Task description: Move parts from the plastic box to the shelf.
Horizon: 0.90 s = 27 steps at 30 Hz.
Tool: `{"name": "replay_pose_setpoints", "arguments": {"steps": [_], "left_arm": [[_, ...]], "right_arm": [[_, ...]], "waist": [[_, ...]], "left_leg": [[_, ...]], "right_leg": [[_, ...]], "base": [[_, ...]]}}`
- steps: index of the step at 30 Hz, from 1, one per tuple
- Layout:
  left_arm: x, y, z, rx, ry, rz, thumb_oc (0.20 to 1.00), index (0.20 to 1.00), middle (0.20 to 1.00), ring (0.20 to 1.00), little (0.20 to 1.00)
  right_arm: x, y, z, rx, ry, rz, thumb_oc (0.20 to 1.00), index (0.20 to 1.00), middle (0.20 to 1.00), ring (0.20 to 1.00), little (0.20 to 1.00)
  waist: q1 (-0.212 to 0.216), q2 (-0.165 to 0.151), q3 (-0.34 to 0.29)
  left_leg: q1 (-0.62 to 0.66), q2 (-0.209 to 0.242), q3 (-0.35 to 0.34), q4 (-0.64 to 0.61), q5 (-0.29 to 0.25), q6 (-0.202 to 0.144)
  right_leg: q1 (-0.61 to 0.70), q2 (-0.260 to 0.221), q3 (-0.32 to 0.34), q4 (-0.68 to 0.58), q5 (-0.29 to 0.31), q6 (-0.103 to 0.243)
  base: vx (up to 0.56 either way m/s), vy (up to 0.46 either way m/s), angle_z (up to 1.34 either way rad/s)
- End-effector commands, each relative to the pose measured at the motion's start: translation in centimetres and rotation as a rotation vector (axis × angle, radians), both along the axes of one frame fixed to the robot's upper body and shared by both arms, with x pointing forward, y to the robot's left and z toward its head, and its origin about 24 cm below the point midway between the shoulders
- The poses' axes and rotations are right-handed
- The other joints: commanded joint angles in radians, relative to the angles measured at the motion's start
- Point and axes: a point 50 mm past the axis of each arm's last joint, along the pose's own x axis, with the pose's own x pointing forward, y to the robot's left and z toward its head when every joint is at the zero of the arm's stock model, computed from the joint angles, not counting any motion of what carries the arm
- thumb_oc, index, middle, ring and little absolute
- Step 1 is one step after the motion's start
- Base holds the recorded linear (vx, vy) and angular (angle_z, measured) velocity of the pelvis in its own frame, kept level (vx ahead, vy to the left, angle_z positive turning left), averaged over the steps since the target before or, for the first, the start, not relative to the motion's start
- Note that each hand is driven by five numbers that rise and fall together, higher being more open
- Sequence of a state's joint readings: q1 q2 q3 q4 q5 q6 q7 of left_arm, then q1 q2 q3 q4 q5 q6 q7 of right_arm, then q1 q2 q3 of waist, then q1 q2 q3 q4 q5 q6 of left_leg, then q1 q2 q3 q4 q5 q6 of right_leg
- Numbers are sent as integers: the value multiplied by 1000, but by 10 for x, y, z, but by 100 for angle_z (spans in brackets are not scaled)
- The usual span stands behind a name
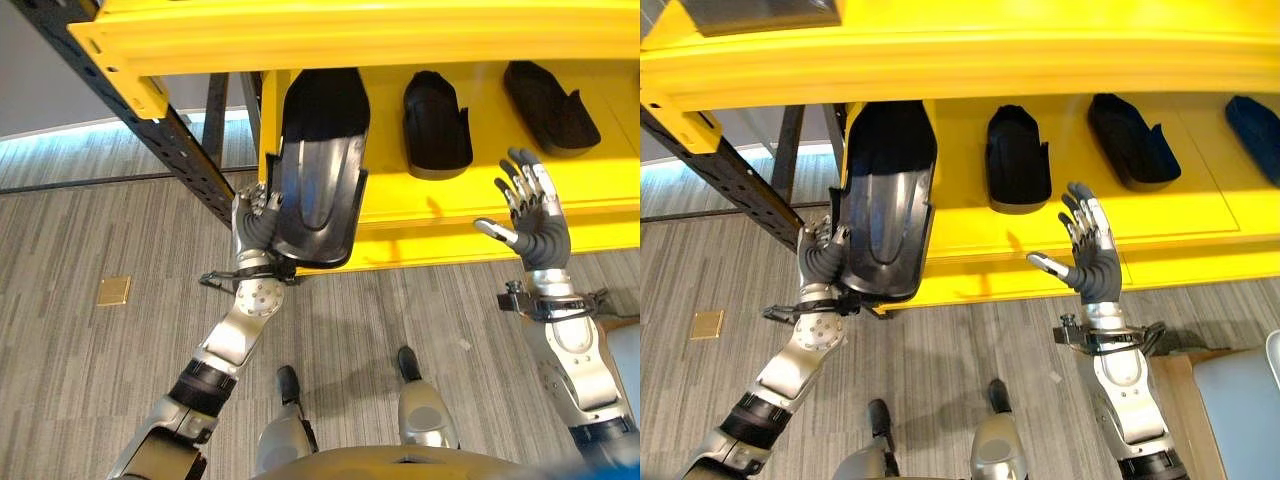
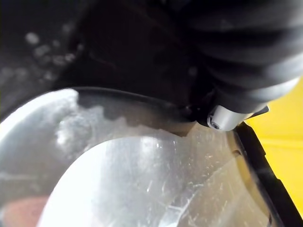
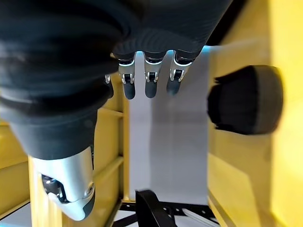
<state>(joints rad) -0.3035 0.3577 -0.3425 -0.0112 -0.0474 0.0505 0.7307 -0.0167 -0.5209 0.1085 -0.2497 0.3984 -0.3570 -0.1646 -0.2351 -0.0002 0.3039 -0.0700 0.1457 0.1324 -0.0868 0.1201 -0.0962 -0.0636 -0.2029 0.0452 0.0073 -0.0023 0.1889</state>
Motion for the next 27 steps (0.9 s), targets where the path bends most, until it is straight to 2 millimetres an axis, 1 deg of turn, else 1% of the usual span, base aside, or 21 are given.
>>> {"name": "replay_pose_setpoints", "arguments": {"steps": [1, 5, 7, 10, 11, 14, 16, 20, 22, 23, 25, 27], "left_arm": [[6, 2, 25, -7, -104, 38, 200, 200, 200, 200, 200], [12, -8, 19, -59, -51, 67, 200, 200, 200, 200, 200], [20, -14, 14, -125, -20, 143, 200, 200, 200, 200, 200], [26, -13, 15, -176, -24, 219, 200, 200, 200, 200, 200], [30, -9, 16, -211, -37, 282, 200, 200, 200, 200, 200], [38, -1, 20, -261, -65, 384, 200, 200, 200, 200, 200], [51, 13, 28, -320, -88, 486, 200, 200, 200, 200, 200], [57, 25, 35, -353, -115, 599, 200, 200, 200, 200, 200], [60, 35, 41, -361, -139, 652, 200, 200, 200, 200, 200], [62, 51, 49, -350, -163, 725, 200, 200, 200, 200, 200], [66, 66, 66, -322, -203, 798, 200, 200, 200, 200, 200], [67, 73, 74, -300, -215, 832, 200, 200, 200, 200, 200]], "right_arm": [[-6, 6, 26, -69, -133, 38, 1000, 1000, 1000, 1000, 1000], [-4, 7, 28, -83, -118, 60, 1000, 1000, 1000, 1000, 1000], [-4, 8, 27, -96, -114, 76, 1000, 1000, 1000, 1000, 1000], [-2, 10, 29, -112, -121, 88, 1000, 1000, 1000, 1000, 1000], [-1, 11, 32, -123, -130, 99, 1000, 1000, 1000, 1000, 1000], [1, 13, 38, -135, -145, 114, 1000, 1000, 1000, 1000, 1000], [5, 17, 46, -151, -169, 137, 1000, 1000, 1000, 1000, 1000], [6, 19, 54, -169, -189, 152, 1000, 1000, 1000, 1000, 1000], [5, 19, 57, -175, -197, 157, 1000, 1000, 1000, 1000, 1000], [6, 18, 62, -186, -207, 165, 1000, 1000, 1000, 1000, 1000], [7, 17, 67, -200, -216, 172, 1000, 1000, 1000, 1000, 1000], [9, 16, 69, -205, -213, 177, 1000, 1000, 1000, 1000, 1000]], "waist": [[0, -14, 0], [-18, -16, 2], [-42, -19, 6], [-59, -18, 14], [-72, -16, 25], [-93, -15, 42], [-115, -12, 71], [-135, -13, 98], [-143, -16, 110], [-151, -22, 124], [-159, -24, 136], [-162, -24, 141]], "left_leg": [[10, 44, 68, 77, -91, 18], [17, 56, 80, 95, -96, 14], [18, 62, 91, 112, -104, 13], [10, 63, 96, 122, -106, 11], [3, 63, 101, 130, -107, 9], [-13, 62, 108, 138, -108, 4], [-43, 61, 117, 152, -105, -3], [-62, 58, 124, 165, -108, -8], [-80, 60, 127, 177, -109, -11], [-103, 60, 129, 192, -111, -13], [-135, 57, 130, 214, -118, -14], [-151, 55, 129, 226, -122, -15]], "right_leg": [[-52, 97, -23, 87, -44, -75], [-49, 103, -7, 100, -49, -79], [-61, 108, 9, 123, -58, -80], [-79, 114, 19, 139, -63, -82], [-94, 117, 27, 153, -67, -83], [-124, 122, 41, 170, -70, -85], [-179, 127, 57, 199, -72, -89], [-218, 129, 69, 228, -78, -93], [-248, 130, 74, 246, -79, -96], [-281, 133, 78, 264, -78, -102], [-322, 135, 86, 287, -81, -107], [-341, 136, 89, 299, -83, -111]], "base": [[76, -30, -3], [95, -26, -15], [118, -20, -10], [33, 11, -12], [2, 37, -16], [-18, 36, -24], [-79, 73, -26], [-31, 55, -14], [-30, 39, -8], [-38, 46, -8], [-36, 54, -3], [-12, 44, -4]]}}
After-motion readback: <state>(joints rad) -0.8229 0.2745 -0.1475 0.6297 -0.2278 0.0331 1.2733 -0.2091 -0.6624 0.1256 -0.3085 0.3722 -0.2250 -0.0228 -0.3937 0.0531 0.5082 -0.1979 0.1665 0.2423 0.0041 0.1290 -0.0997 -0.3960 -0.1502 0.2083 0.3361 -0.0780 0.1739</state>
